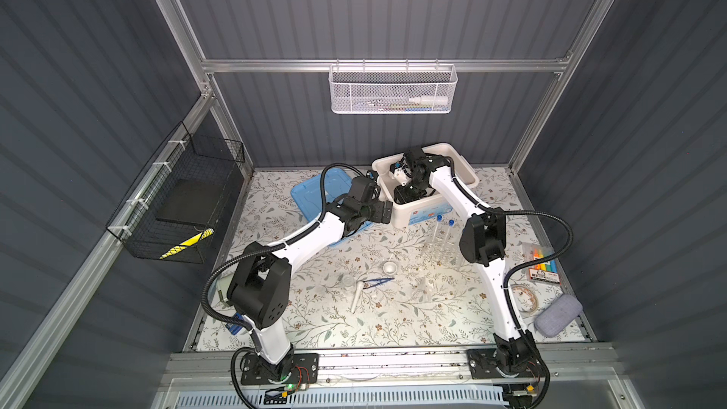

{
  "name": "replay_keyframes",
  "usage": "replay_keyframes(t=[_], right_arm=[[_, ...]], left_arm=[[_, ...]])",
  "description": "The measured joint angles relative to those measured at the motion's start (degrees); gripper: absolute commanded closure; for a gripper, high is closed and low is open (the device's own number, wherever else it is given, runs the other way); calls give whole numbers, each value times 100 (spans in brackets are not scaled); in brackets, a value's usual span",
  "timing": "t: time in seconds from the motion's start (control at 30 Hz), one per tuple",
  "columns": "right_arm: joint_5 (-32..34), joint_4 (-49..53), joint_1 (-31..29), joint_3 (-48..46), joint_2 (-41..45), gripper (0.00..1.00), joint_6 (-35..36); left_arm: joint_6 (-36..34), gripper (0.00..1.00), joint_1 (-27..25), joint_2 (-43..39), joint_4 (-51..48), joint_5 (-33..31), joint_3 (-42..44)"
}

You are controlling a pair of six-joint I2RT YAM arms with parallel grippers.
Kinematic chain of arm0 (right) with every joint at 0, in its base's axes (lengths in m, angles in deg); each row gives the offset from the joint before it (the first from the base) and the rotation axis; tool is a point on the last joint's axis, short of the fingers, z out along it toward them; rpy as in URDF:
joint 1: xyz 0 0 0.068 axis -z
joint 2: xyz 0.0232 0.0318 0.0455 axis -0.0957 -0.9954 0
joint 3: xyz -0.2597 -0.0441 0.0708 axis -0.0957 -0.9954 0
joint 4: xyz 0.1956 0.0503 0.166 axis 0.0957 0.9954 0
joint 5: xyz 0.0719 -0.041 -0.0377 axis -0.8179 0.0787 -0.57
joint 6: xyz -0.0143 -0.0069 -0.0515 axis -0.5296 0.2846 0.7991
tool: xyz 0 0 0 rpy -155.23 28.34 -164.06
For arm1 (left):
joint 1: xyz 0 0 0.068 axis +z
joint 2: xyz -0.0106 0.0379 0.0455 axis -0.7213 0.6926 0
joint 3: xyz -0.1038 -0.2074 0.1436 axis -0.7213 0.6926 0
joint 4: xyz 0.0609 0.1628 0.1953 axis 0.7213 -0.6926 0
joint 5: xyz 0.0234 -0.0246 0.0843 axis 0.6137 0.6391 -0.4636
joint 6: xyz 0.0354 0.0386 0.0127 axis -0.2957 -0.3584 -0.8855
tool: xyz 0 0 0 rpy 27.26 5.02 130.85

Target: Organize the chemistry lab equipment

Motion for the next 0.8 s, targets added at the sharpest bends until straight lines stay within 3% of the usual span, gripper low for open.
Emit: replay_keyframes(t=[0.23,0.7,0.8], right_arm=[[-28,-184,2,-199,219,32,-216],[-26,-881,118,-918,1447,2,-758],[-15,-1088,144,-1307,1753,1,-813]], left_arm=[[0,0,0,-271,-68,-146,57],[197,0,0,-894,-817,-688,365],[343,0,0,-1110,-1117,-800,538]])
